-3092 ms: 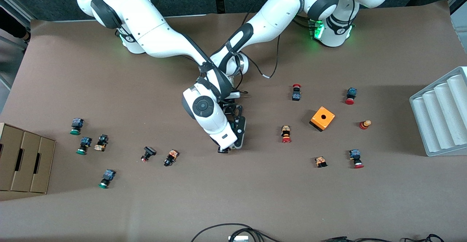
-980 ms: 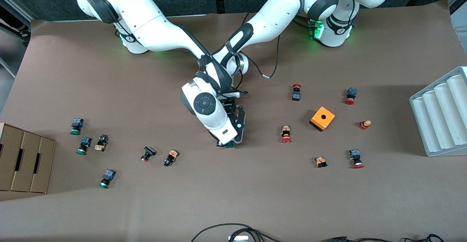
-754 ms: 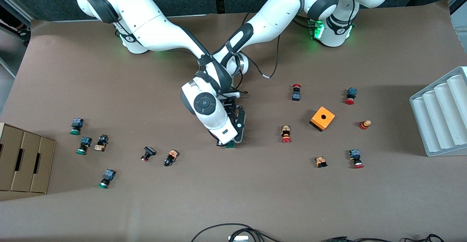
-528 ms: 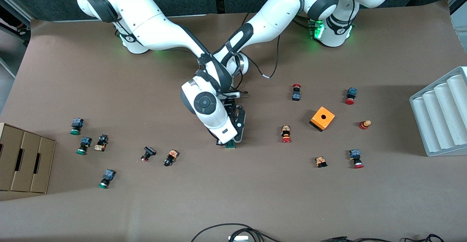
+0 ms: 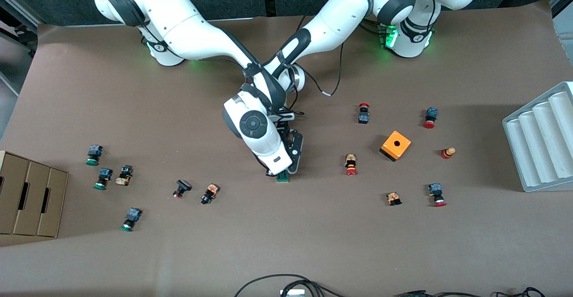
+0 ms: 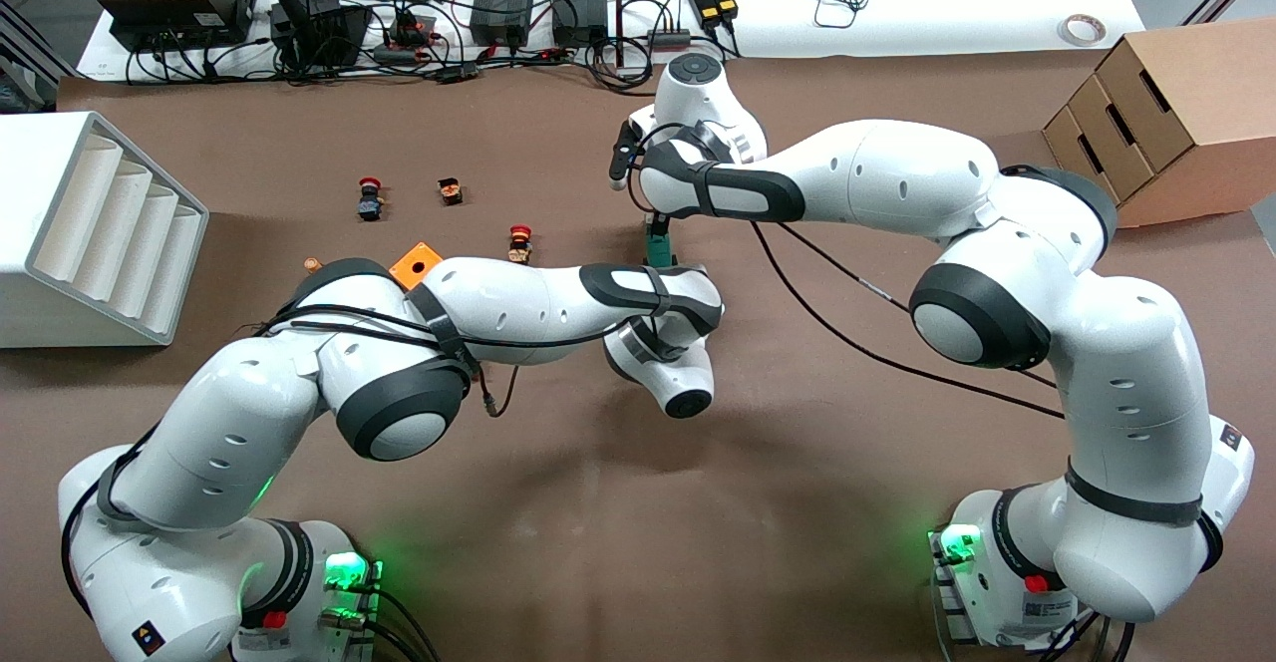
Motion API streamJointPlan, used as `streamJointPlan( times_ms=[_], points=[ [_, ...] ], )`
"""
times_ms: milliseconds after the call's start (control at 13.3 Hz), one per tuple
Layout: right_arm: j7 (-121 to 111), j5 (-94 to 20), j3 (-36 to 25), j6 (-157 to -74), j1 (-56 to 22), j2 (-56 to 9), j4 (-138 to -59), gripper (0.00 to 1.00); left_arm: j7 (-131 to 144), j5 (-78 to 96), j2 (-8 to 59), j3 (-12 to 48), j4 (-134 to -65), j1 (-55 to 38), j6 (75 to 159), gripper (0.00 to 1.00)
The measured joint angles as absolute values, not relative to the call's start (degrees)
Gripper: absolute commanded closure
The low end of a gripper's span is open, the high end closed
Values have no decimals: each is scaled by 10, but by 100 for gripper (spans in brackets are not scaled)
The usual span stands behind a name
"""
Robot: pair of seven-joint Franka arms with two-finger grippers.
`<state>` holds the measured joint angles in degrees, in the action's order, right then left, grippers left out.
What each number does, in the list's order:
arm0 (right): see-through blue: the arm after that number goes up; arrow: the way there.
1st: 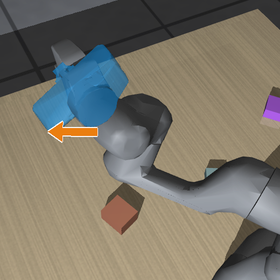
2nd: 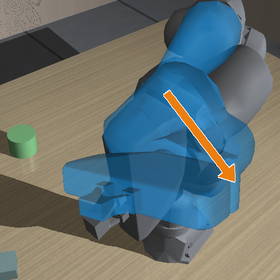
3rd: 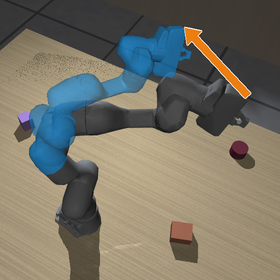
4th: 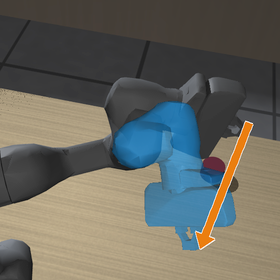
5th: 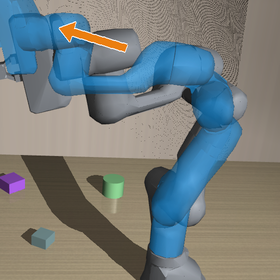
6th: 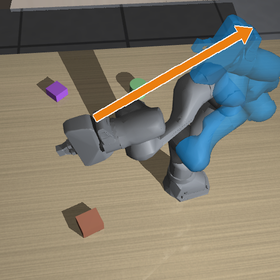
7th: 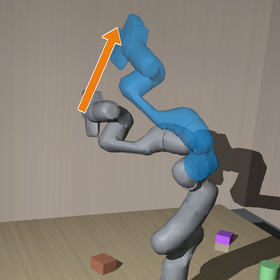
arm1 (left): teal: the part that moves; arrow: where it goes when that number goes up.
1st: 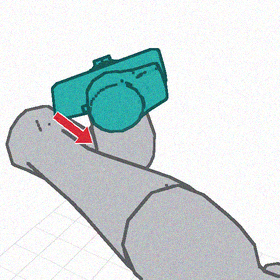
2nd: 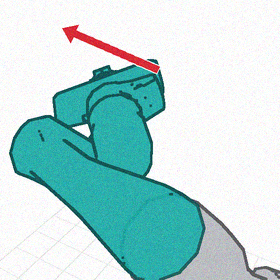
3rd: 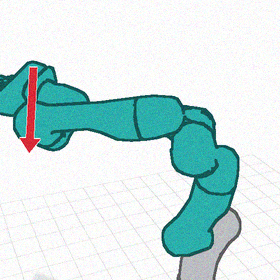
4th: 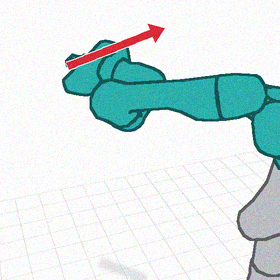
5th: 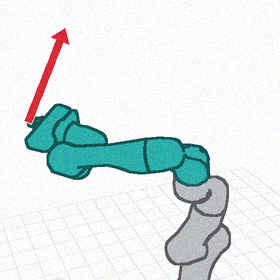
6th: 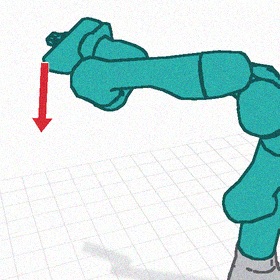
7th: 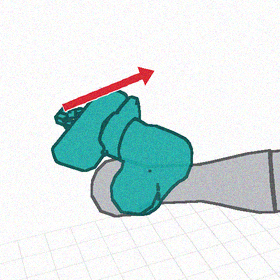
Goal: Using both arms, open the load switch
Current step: 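Push the white lever toward the switch base with the right gripper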
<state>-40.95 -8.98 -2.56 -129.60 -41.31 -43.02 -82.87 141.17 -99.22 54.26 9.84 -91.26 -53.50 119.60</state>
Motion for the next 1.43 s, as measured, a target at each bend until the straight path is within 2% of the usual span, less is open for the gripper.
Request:
streamJointPlan(
  times_ms=[1433],
  points=[
    [-363,-90,-24,-1296,-424,-422,-844,52,1412,-992,543,98,-912,-535,1196,47]
  ],
)
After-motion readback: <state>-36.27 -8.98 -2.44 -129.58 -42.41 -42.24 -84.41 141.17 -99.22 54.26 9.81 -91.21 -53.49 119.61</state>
